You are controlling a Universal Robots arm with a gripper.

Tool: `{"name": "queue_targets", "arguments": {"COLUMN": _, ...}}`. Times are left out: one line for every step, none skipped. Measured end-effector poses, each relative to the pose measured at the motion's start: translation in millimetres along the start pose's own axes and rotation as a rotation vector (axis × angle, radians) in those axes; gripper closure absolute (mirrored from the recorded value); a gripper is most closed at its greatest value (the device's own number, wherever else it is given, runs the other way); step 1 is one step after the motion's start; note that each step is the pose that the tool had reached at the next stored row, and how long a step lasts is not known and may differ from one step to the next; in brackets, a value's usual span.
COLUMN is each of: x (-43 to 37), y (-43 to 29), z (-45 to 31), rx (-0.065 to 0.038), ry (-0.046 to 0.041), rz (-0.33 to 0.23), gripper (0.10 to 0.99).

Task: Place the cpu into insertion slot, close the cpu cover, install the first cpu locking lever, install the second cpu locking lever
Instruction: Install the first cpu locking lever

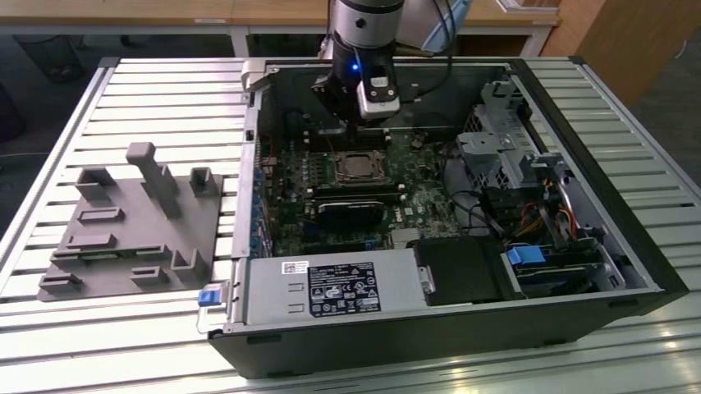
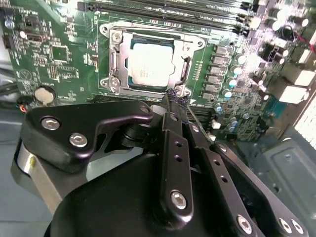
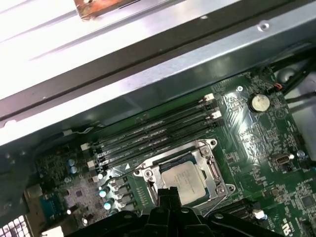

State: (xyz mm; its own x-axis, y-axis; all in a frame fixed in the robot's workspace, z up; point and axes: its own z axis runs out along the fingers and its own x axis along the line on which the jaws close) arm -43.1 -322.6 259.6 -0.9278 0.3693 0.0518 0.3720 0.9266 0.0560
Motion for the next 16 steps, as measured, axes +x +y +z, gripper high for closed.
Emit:
{"name": "queue_targets", "arguments": {"x": 0.0, "y": 0.0, "z": 0.0, "rx": 0.001, "ry": 0.0007, "rz": -0.013, "gripper": 0.98}}
{"name": "queue_targets", "arguments": {"x": 0.0, "y": 0.0, "z": 0.0, "rx": 0.001, "ry": 0.0014, "rz": -0.025, "gripper": 0.98}}
{"name": "queue_targets", "arguments": {"x": 0.0, "y": 0.0, "z": 0.0, "rx": 0.002, "ry": 0.002, "rz": -0.038, "gripper": 0.98}}
{"name": "queue_targets", "arguments": {"x": 0.0, "y": 0.0, "z": 0.0, "rx": 0.003, "ry": 0.0026, "rz": -0.049, "gripper": 0.98}}
{"name": "queue_targets", "arguments": {"x": 0.0, "y": 0.0, "z": 0.0, "rx": 0.003, "ry": 0.0032, "rz": -0.061, "gripper": 0.98}}
{"name": "queue_targets", "arguments": {"x": 0.0, "y": 0.0, "z": 0.0, "rx": 0.004, "ry": 0.0036, "rz": -0.072, "gripper": 0.98}}
{"name": "queue_targets", "arguments": {"x": 0.0, "y": 0.0, "z": 0.0, "rx": 0.004, "ry": 0.0039, "rz": -0.084, "gripper": 0.98}}
{"name": "queue_targets", "arguments": {"x": 0.0, "y": 0.0, "z": 0.1, "rx": 0.005, "ry": 0.0041, "rz": -0.095, "gripper": 0.98}}
{"name": "queue_targets", "arguments": {"x": 0.0, "y": 0.0, "z": 0.1, "rx": 0.005, "ry": 0.0042, "rz": -0.107, "gripper": 0.98}}
{"name": "queue_targets", "arguments": {"x": 0.0, "y": 0.0, "z": 0.1, "rx": 0.005, "ry": 0.0043, "rz": -0.119, "gripper": 0.98}}
{"name": "queue_targets", "arguments": {"x": 0.0, "y": 0.0, "z": 0.1, "rx": 0.006, "ry": 0.0045, "rz": -0.131, "gripper": 0.98}}
{"name": "queue_targets", "arguments": {"x": 0.0, "y": 0.0, "z": 0.2, "rx": 0.006, "ry": 0.0046, "rz": -0.144, "gripper": 0.98}}
{"name": "queue_targets", "arguments": {"x": 0.0, "y": 0.0, "z": 0.2, "rx": 0.007, "ry": 0.005, "rz": -0.159, "gripper": 0.98}}
{"name": "queue_targets", "arguments": {"x": 0.0, "y": 0.0, "z": 0.2, "rx": 0.007, "ry": 0.0049, "rz": -0.172, "gripper": 0.98}}
{"name": "queue_targets", "arguments": {"x": -0.1, "y": 0.0, "z": 0.2, "rx": 0.008, "ry": 0.0047, "rz": -0.187, "gripper": 0.98}}
{"name": "queue_targets", "arguments": {"x": -0.1, "y": 0.0, "z": 0.3, "rx": 0.008, "ry": 0.004, "rz": -0.201, "gripper": 0.98}}
